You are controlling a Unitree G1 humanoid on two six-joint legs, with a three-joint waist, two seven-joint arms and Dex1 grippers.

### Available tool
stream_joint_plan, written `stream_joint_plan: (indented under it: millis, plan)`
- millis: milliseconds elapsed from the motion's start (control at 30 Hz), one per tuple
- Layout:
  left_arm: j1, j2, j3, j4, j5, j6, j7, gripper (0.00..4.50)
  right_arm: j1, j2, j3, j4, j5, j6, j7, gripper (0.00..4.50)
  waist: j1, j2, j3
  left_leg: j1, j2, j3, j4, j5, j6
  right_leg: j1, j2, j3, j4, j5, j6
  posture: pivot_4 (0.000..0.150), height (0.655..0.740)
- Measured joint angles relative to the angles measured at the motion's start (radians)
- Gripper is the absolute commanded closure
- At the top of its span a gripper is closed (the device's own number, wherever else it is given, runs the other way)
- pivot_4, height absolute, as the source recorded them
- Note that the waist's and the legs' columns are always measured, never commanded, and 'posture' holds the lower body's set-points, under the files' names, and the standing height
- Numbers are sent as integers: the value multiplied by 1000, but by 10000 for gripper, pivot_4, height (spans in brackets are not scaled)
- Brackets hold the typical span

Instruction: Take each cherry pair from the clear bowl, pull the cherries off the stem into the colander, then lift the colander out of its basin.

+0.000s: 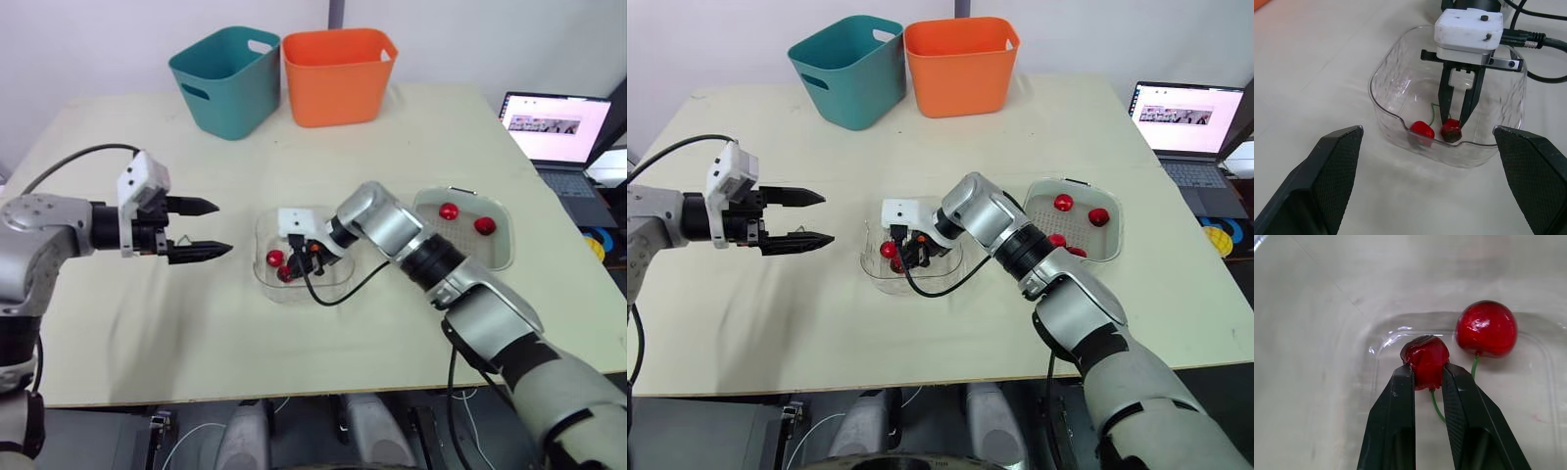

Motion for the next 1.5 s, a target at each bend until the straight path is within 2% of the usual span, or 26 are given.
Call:
stream_joint_plan:
  millis: [133,300,600,767,1033,1200,1500]
  plan:
    - [-5,-3,0,14,1,0,1,0,-24,-78,-40,-53,-17,-95,12,39434,1,0,0,0,0,0,0,0,0,0,0,0,0,0,0,1500,7400]
    - [-43,-35,2,40,-10,16,7,0,-15,-206,-119,-184,-30,-314,37,39434,1,0,0,0,0,0,0,0,0,1,0,0,0,0,1,1500,7400]
    - [-180,-84,35,112,-122,137,21,0,77,-326,-238,-391,-57,-723,-30,39434,1,0,0,0,0,0,0,0,0,1,0,0,0,0,1,1500,7400]
    - [-315,-130,29,177,-164,175,-23,0,112,-337,-257,-423,-77,-862,-70,39434,2,0,0,1,0,0,0,0,0,2,0,0,0,0,0,1500,7400]
    - [-524,-227,-132,398,-104,161,-195,0,100,-329,-263,-424,-123,-1027,-141,39434,-2,0,0,1,0,0,0,1,-1,2,0,0,0,0,0,1500,7400]
    - [-584,-265,-184,478,-51,133,-259,0,76,-327,-263,-429,-155,-1068,-181,39434,1,0,0,1,-1,0,0,1,-1,2,0,0,0,0,0,1500,7400]
    - [-649,-342,-185,575,-13,110,-270,0,65,-320,-263,-469,-180,-1105,-214,39434,0,0,0,1,0,-1,0,1,-1,2,0,0,1,0,0,1500,7400]
